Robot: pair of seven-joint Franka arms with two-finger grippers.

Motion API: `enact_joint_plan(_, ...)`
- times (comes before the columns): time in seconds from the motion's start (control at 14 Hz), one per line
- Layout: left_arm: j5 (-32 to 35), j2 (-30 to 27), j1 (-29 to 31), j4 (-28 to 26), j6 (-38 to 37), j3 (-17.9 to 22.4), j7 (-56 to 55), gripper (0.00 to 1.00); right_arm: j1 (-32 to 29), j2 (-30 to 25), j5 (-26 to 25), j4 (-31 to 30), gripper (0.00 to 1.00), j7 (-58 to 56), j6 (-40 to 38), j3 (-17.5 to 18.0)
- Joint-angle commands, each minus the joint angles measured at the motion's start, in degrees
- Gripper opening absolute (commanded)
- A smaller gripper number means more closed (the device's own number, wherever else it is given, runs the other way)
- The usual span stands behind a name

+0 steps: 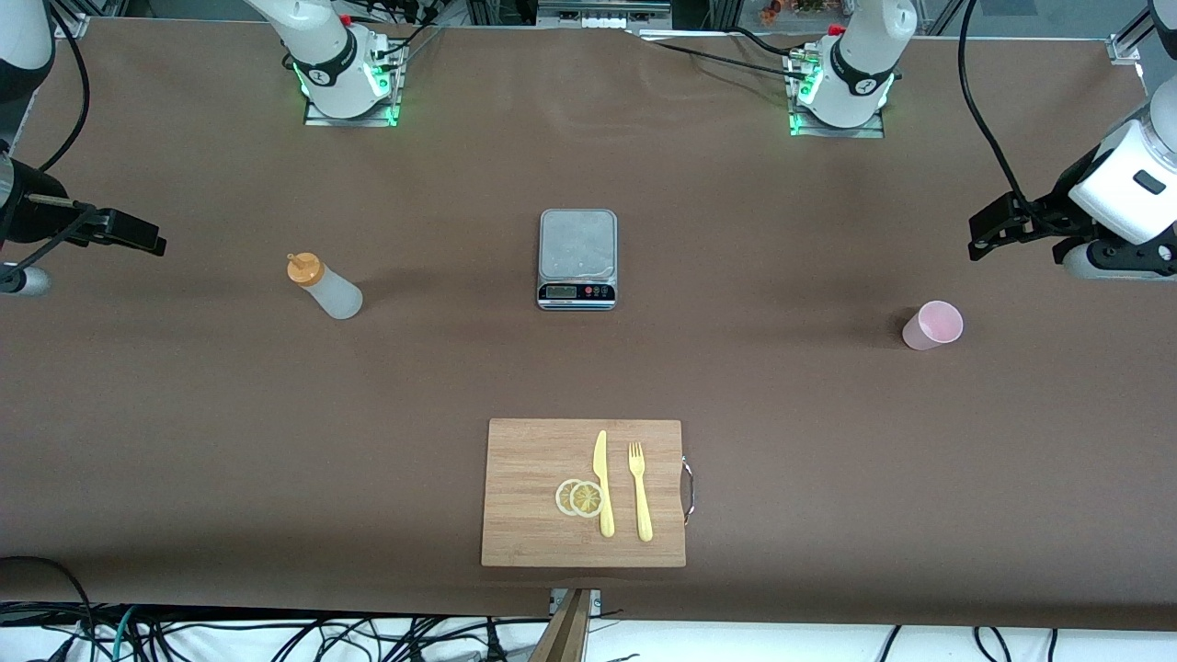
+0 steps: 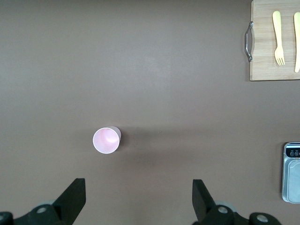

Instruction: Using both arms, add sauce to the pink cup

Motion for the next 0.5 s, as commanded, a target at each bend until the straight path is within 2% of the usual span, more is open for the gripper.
enact_joint_plan(0.0,-0.1,-0.3,-0.1,0.2,-0.7,-0.2,1.8,1.00,-0.1,0.8,-0.1,1.6,1.00,0.8,-0.5,0.1)
enact_joint_plan(0.43,-0.6,0.0,-0.1,-0.3,-0.6,-0.1,5.5,1.00,-0.3,1.0,-0.2,1.9,1.00,0.8,-0.1,-0.1)
